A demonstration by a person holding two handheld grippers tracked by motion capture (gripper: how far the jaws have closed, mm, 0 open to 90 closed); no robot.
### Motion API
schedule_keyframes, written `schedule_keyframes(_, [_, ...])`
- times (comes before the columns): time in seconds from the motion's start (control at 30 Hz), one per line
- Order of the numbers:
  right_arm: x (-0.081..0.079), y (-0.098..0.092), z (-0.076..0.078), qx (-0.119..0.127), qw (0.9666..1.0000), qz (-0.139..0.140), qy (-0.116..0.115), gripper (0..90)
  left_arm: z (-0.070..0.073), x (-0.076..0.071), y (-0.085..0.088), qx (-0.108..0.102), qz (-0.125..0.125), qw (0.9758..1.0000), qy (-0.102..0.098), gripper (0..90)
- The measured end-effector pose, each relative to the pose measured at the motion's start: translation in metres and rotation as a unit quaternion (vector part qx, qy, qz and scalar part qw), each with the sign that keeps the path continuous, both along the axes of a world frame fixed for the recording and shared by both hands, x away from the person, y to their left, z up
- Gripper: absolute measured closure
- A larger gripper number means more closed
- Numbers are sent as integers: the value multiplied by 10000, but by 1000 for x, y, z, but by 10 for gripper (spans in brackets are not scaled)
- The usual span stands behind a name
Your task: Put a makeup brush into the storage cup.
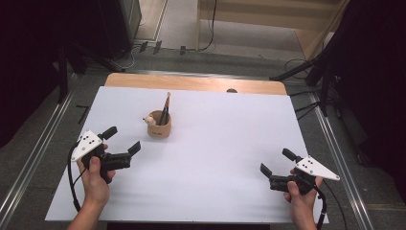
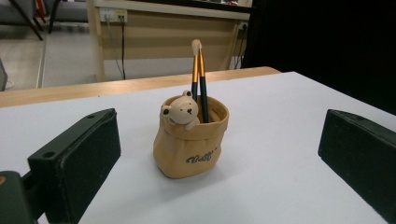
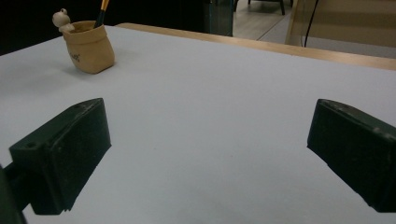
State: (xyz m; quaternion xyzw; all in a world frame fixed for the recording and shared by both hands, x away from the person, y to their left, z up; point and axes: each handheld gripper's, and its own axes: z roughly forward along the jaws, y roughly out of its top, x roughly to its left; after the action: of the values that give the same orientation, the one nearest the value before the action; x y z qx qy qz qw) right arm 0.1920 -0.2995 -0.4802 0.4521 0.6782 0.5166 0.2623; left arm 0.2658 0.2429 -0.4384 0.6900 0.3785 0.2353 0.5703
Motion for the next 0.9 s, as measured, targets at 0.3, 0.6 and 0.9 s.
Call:
schedule_keyframes(0.3, [-1,-1,-1,-10,10000,-31,15,0,-3,-12,8,-6,-6,10000,13,0])
schedule_keyframes(0.6, [-2,-3,-1,-3,10000,-63,3,0,-10,-22,29,60,148,9999,56,0])
schedule_keyframes(0.9, [-4,-2,-3,-100,9999,-26,-46,0,-16,-32,39,60,215,9997,50,0])
